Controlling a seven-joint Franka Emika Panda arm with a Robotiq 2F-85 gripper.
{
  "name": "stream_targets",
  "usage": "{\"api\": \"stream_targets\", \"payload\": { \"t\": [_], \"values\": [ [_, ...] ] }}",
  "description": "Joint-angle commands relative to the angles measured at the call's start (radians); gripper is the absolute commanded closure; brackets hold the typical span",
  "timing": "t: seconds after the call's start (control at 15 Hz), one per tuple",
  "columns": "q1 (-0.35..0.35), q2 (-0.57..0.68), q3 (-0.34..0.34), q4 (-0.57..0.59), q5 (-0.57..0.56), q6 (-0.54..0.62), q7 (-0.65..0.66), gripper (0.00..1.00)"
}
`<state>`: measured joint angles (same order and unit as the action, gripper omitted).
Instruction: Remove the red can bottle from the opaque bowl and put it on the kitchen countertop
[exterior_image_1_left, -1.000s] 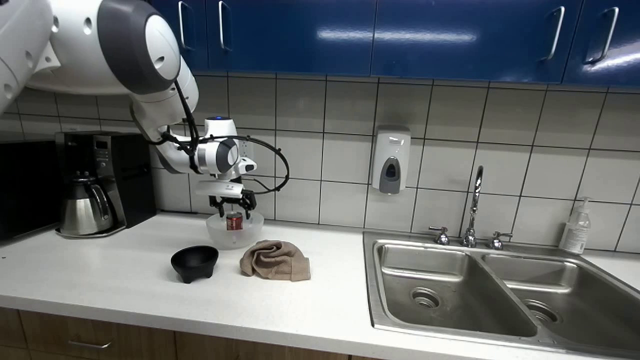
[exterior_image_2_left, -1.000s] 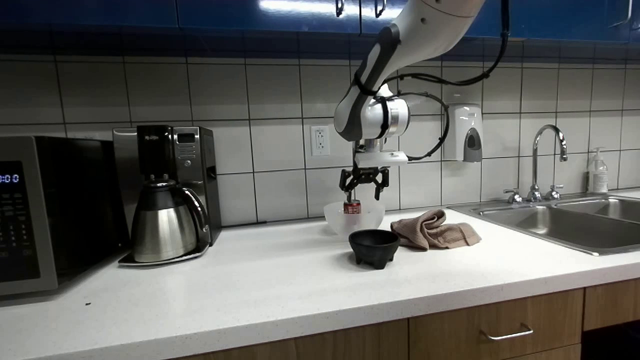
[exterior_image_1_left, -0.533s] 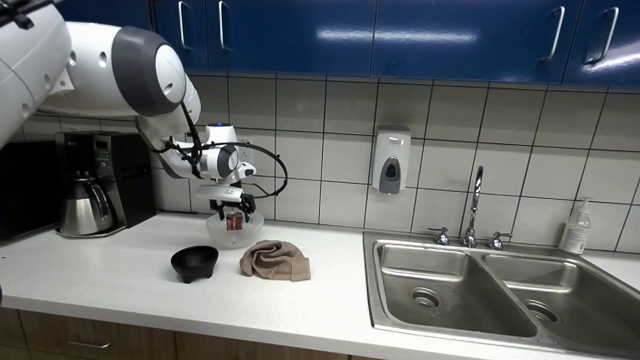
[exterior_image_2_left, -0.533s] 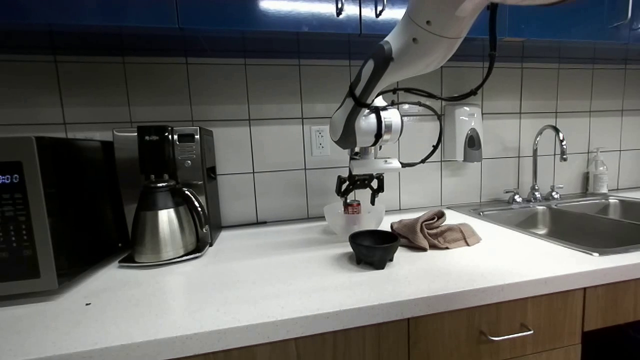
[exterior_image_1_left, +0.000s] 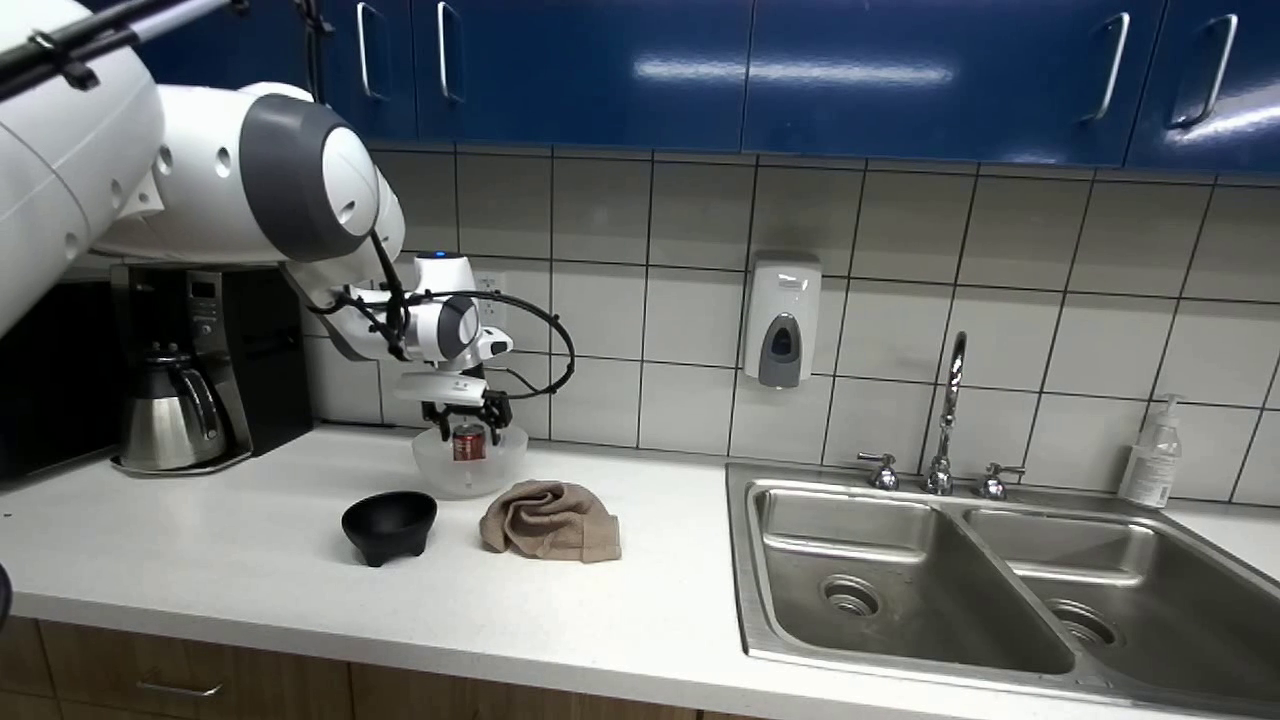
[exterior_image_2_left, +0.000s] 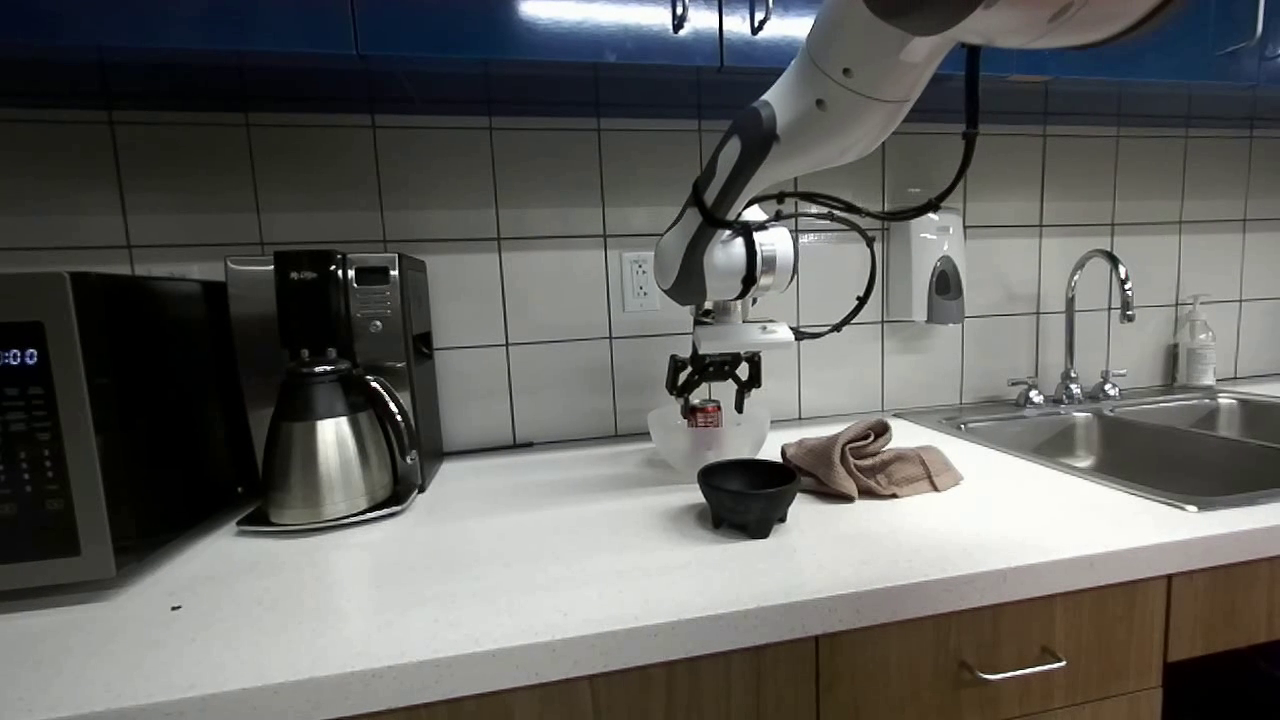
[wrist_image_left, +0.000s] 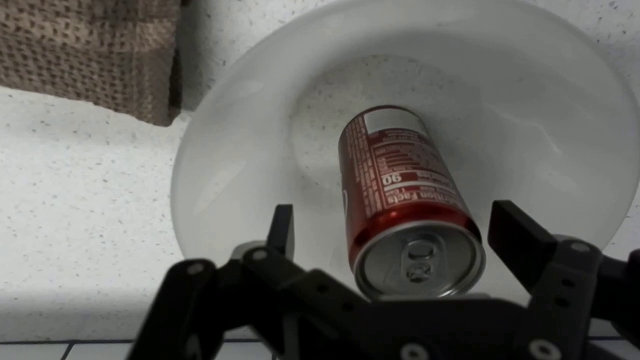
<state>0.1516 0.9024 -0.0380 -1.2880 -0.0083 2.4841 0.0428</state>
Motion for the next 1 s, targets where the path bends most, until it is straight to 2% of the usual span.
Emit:
{"api": "stream_targets", "payload": {
  "t": [0.0, 0.13, 0.2, 0.93],
  "values": [
    [0.003, 0.043, -0.001, 0.077, -0.023, -0.049, 0.041, 0.00],
    [0.004, 0.050, -0.001, 0.086, -0.021, -0.056, 0.049, 0.00],
    [-0.008, 0.028, 0.014, 0.033, -0.017, -0.014, 0.019, 0.00],
    [-0.008, 0.033, 0.014, 0.035, -0.016, -0.014, 0.020, 0.00]
  ]
}}
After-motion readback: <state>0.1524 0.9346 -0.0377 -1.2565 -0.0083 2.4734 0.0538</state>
